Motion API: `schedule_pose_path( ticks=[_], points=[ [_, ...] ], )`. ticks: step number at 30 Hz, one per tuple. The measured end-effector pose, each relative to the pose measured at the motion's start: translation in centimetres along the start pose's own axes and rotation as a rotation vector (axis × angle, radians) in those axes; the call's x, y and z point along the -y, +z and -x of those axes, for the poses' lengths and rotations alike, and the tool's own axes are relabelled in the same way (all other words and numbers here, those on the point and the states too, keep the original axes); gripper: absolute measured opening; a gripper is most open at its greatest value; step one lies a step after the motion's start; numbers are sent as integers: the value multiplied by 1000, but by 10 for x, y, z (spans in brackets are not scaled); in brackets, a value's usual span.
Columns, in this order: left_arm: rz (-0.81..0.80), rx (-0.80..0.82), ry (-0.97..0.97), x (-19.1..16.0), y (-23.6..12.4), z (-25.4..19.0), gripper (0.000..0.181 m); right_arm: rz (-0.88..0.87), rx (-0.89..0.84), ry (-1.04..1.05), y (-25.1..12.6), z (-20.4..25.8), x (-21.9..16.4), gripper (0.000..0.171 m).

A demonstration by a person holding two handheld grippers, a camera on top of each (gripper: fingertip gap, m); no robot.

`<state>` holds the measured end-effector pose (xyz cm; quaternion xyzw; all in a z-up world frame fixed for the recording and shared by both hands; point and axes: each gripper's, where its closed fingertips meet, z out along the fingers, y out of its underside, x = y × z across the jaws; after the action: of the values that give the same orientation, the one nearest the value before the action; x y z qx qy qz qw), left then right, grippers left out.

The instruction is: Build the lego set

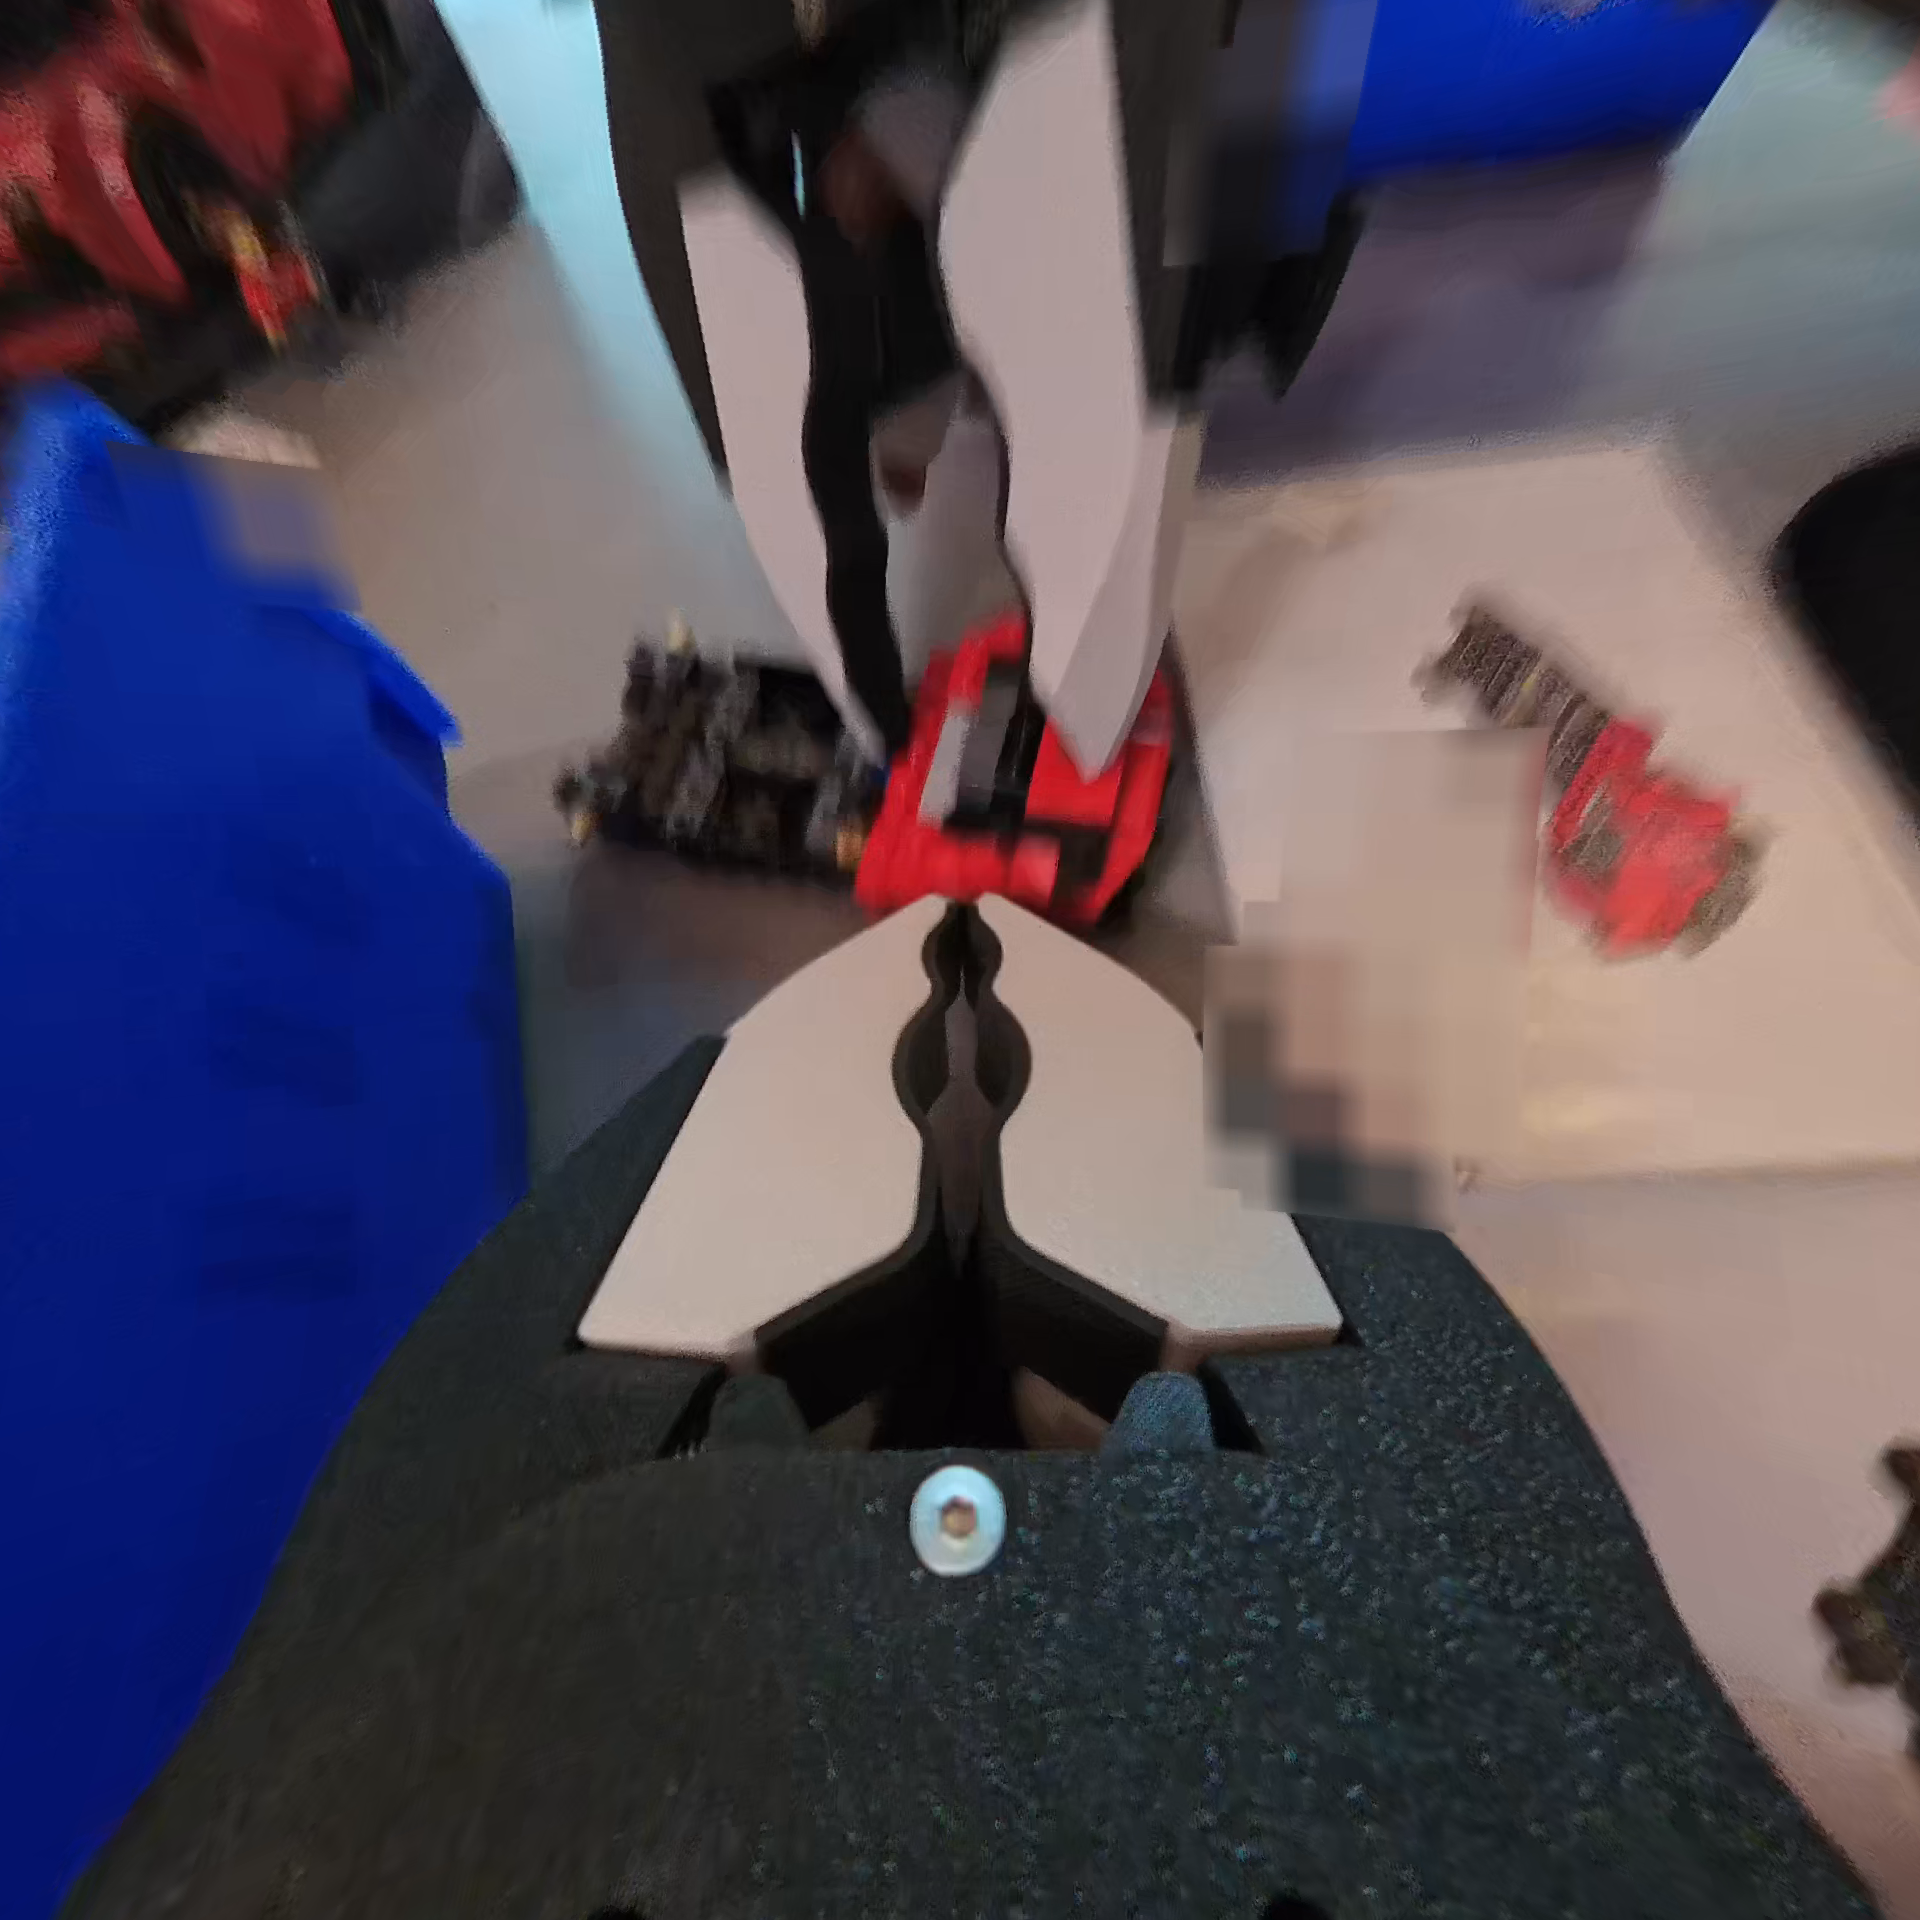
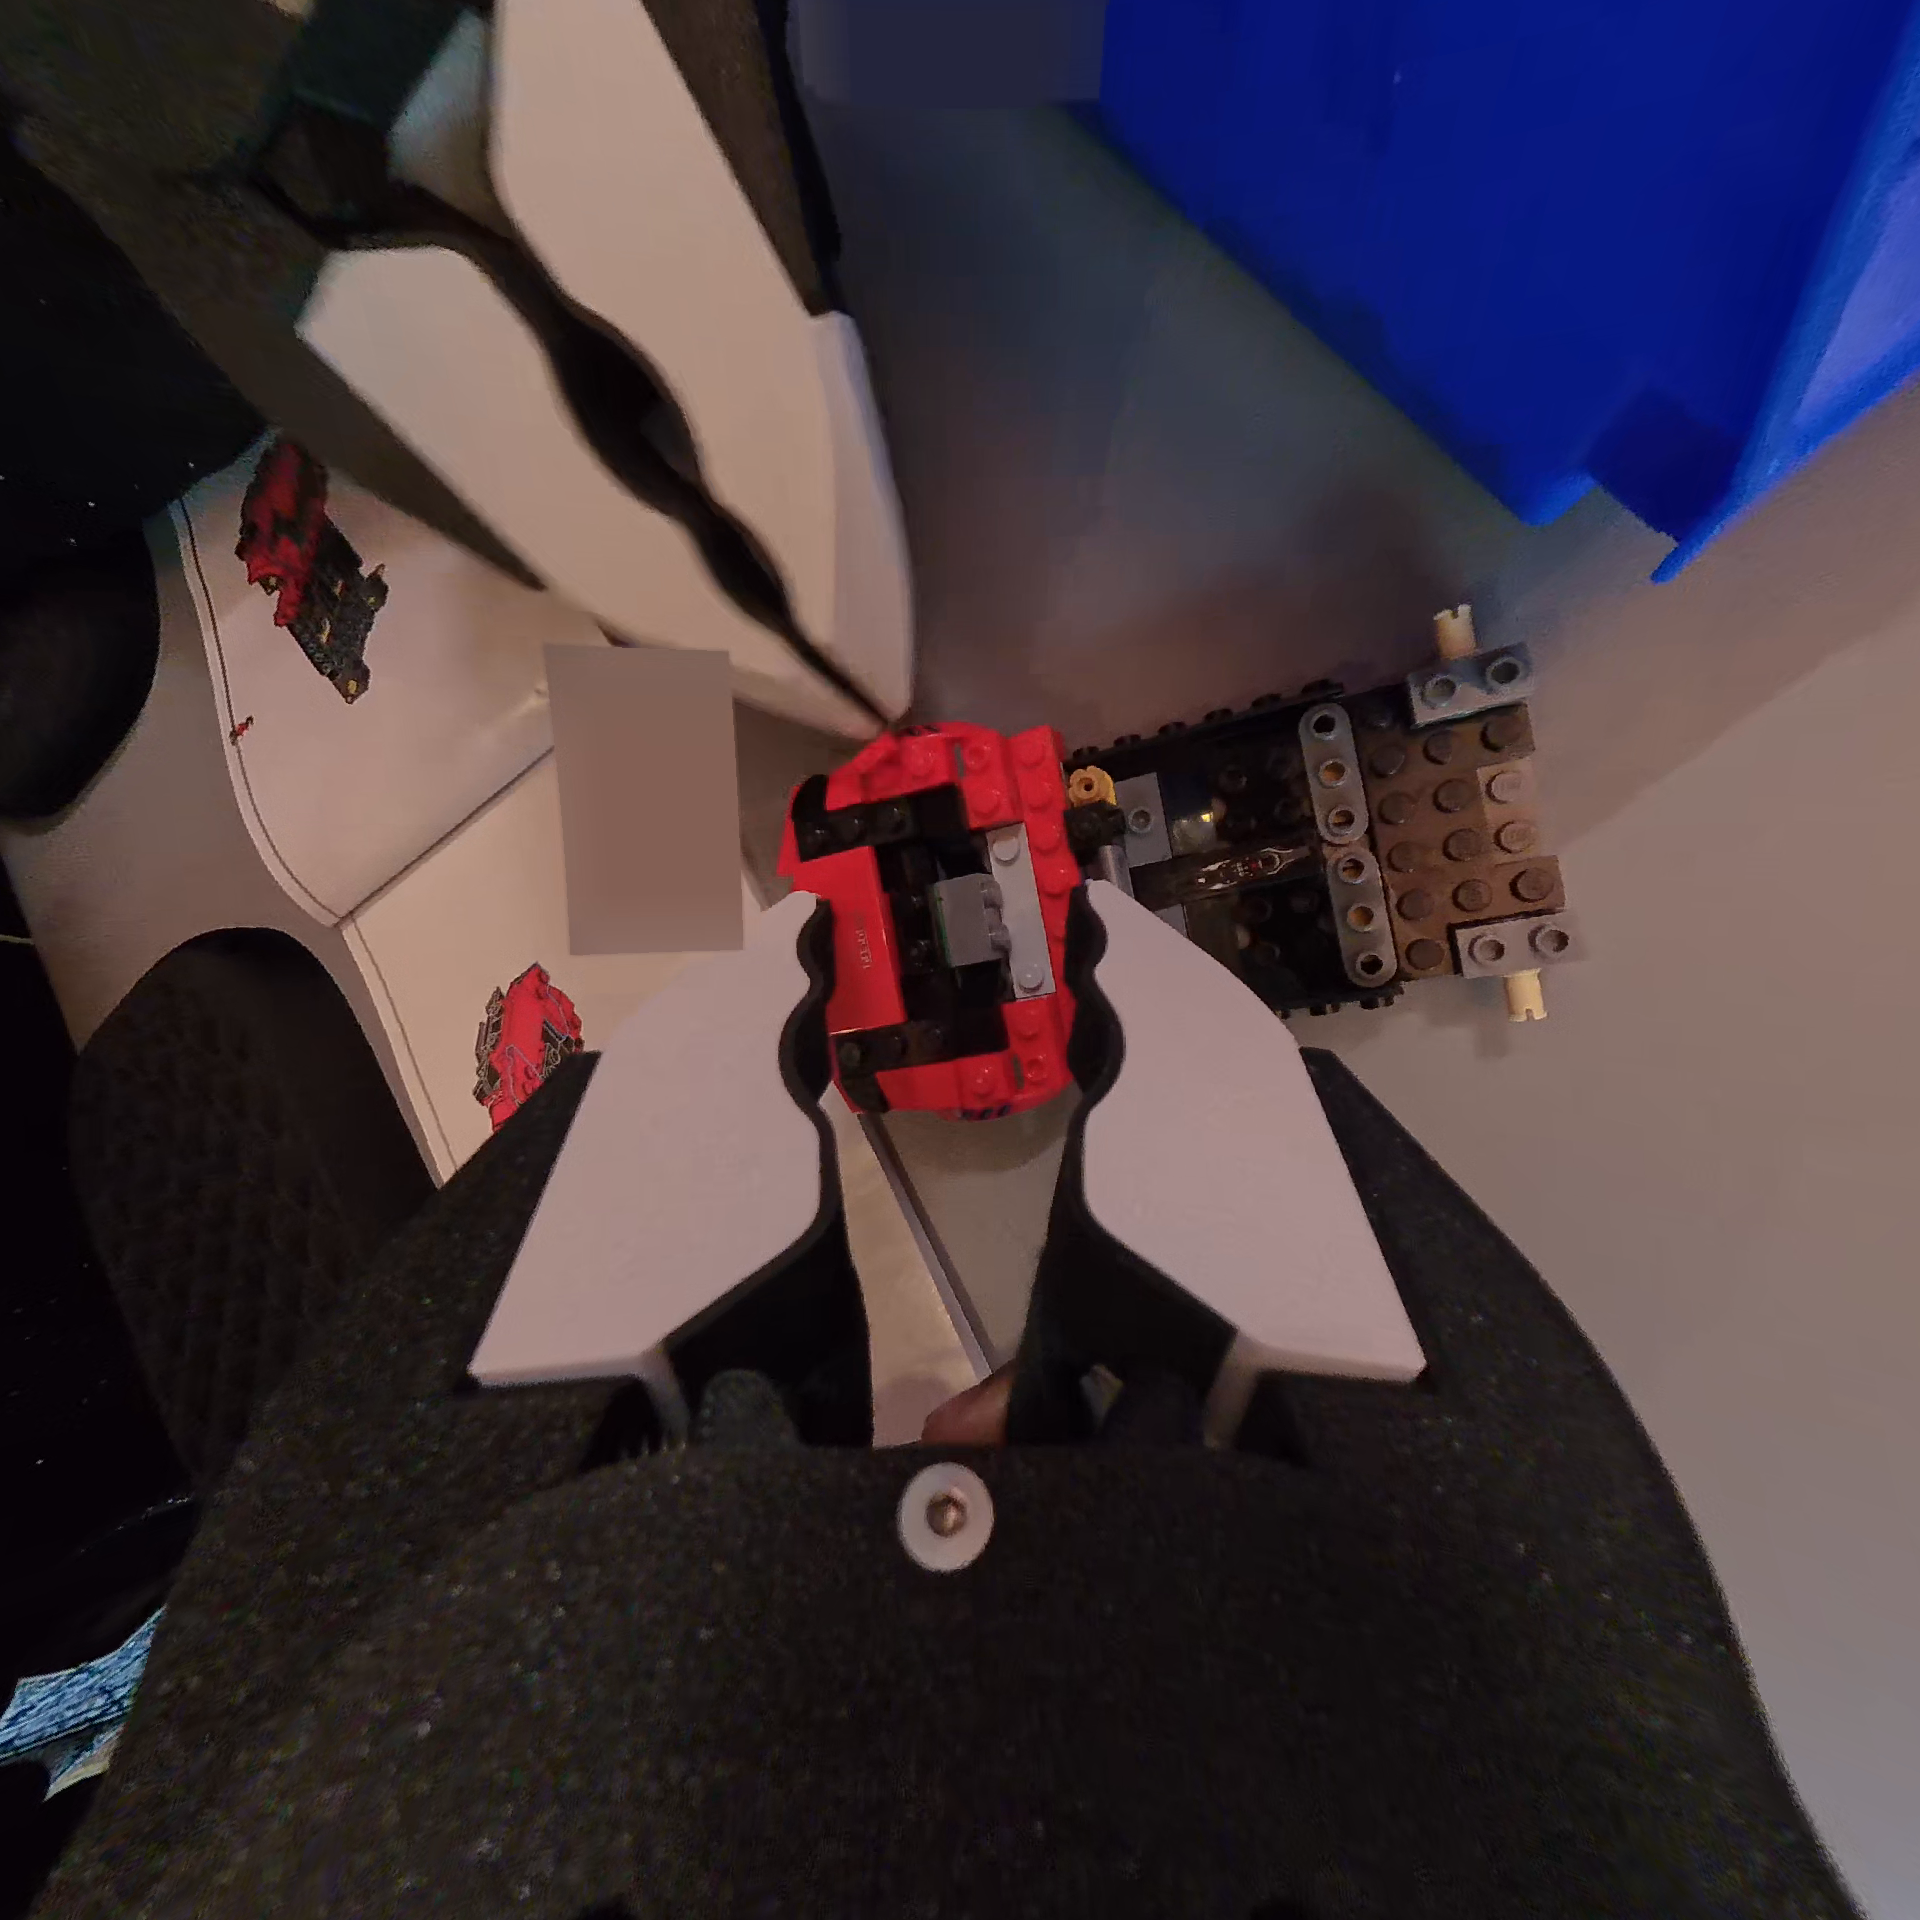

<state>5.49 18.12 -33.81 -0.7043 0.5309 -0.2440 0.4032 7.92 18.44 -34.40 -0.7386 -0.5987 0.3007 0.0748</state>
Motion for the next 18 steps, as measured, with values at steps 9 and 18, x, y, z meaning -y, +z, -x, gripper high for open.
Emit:
schedule_pose_path(
  ticks=[9, 18],
  points=[
    [-83, 100, 18, 25, -38, 17, 0, 13, 3, -29, 0, 2, 0, 45],
    [94, 98, 23, 2, -34, 12, 0, -34, -193, -277, 2, 31, 26, 35]
  ],
)
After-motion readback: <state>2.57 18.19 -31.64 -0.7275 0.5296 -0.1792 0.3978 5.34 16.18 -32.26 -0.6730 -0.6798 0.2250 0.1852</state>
